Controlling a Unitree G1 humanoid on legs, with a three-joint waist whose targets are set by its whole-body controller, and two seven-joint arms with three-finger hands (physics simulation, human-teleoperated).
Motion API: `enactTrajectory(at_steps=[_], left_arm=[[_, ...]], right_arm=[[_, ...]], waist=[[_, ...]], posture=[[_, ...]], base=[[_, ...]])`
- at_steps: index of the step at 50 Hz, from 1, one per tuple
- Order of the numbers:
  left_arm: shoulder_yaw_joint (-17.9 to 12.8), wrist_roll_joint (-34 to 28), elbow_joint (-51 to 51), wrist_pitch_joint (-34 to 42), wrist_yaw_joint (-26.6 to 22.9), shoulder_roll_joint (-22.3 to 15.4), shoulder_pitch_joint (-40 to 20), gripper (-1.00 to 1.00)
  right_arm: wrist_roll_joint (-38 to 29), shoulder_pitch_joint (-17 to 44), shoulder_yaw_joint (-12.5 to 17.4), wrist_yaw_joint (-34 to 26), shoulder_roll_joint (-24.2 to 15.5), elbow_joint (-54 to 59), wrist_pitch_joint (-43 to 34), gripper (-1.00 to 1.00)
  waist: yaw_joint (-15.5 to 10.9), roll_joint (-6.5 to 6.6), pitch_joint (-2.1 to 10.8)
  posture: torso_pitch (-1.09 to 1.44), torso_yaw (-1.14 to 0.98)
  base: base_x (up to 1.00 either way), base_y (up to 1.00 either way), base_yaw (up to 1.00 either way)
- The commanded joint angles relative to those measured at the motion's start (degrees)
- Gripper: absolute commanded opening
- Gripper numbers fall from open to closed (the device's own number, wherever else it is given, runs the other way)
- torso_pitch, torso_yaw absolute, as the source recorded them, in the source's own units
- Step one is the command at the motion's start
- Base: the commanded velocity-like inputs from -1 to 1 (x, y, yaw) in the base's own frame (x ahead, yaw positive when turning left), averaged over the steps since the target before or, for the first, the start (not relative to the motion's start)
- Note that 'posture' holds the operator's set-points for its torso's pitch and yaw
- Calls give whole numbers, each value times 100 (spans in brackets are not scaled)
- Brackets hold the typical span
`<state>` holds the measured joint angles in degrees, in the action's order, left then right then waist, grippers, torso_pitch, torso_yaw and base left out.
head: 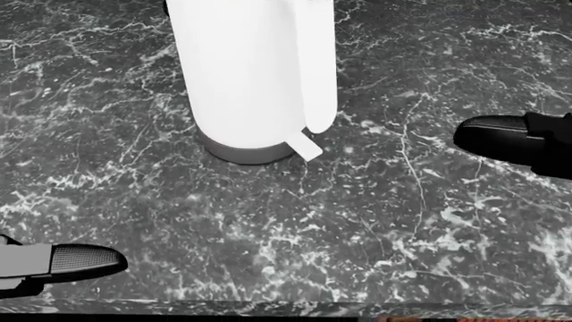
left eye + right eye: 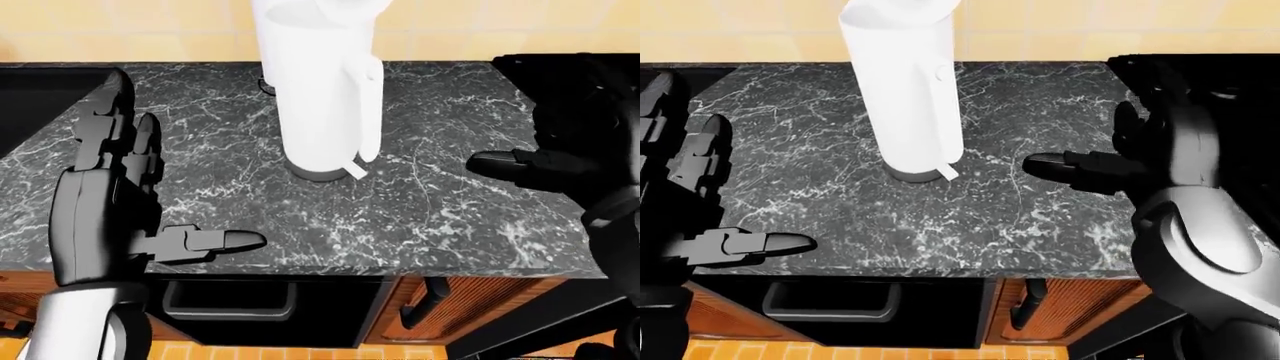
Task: Close the lid of the electric kettle.
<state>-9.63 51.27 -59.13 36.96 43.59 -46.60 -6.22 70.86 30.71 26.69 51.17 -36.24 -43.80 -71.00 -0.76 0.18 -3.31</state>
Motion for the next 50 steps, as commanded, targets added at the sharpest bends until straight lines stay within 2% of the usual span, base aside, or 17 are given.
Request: enactTrajectory(at_steps=[1, 8, 12, 13, 16, 17, 18, 21, 23, 25, 26, 27, 28, 30, 34, 40, 50], left_arm=[[-231, -18, -87, -163, 5, -99, -54, 100], [-277, -29, -87, -126, -29, -31, -37, 100], [-215, -253, -87, -127, -159, 118, 43, 100], [-200, -294, -87, -96, -182, 138, 31, 100], [-280, -353, -87, -67, -286, 226, 79, 100], [-296, -329, -87, -58, -275, 218, 62, 100], [-291, -320, -87, -54, -264, 209, 53, 100], [-275, -308, -87, -46, -241, 200, 40, 100], [-264, -306, -87, -59, -232, 196, 44, 100], [-206, -381, -87, -41, -252, 230, 41, 100], [-210, -394, -87, -36, -265, 234, 44, 100], [-268, -390, -87, -42, -285, 231, 84, 100], [-285, -378, -87, -47, -286, 224, 91, 100], [-190, -481, -87, 32, -307, 299, 34, 100], [-185, -527, -87, 94, -327, 309, 22, 100], [-131, -479, -87, -74, -224, 172, 111, 100], [-79, -586, -87, -92, -273, 231, 136, 100]], right_arm=[[445, 219, 53, 313, -275, 12, 185, 100], [1411, 1323, -603, 782, -1339, 877, -188, 100], [563, 2485, -1149, -57, -1537, 1791, -655, 100], [-202, 2758, -1523, -767, -1718, 1933, -703, 100], [-1854, 3376, -1985, -2149, -1607, 2443, -909, 100], [-2606, 3660, -2488, -2923, -1786, 2722, -774, 100], [-3238, 3881, -2660, -3517, -1724, 2987, -741, 100], [-5454, 4498, -3534, -5554, -1738, 4020, -38, 100], [-7037, 4629, -3812, -6782, -1499, 4629, 654, 100], [-8575, 4747, -3700, -7650, -993, 5562, 1616, 100], [-9063, 4909, -3321, -7842, -624, 6056, 1939, 100], [-9675, 4967, -3377, -8210, -557, 6805, 2650, 100], [-10130, 5045, -3159, -8386, -419, 7158, 3059, 100], [-10881, 5408, -2852, -8655, -310, 7910, 3705, 100], [-12246, 5857, -2829, -9404, -419, 8818, 5247, 100], [-13556, 6307, -2743, -9281, -479, 9987, 6659, 100], [-14423, 6507, -2541, -9448, -257, 10071, 7089, 100]], waist=[[-7, -10, 99], [3, -32, 103], [24, -21, 93], [32, -16, 91], [31, -12, 85], [37, -6, 86], [44, -4, 85], [69, 36, 81], [86, 68, 78], [96, 101, 73], [103, 124, 74], [114, 152, 90], [132, 175, 106], [140, 209, 126], [129, 277, 136], [178, 351, 115], [209, 331, 95]], posture=[[0, 0], [0, 0], [0, 0], [0, 0], [0, 0], [0, 0], [0, 0], [0, 0], [0, 0], [0, 0], [0, 0], [0, 0], [0, 0], [0, 0], [0, 0], [0, 0], [0, 0]], base=[[0, 0, 0], [0, 0, 0], [0, 0, 0], [0, 0, 0], [0, 0, 0], [0, 0, 0], [0, 0, 0], [0, 0, 0], [0, 0, 0], [0, 0, 0], [0, 0, 0], [0, 0, 0], [0, 0, 0], [0, 0, 0], [0, 0, 0], [0, 0, 0], [0, 0, 0]])
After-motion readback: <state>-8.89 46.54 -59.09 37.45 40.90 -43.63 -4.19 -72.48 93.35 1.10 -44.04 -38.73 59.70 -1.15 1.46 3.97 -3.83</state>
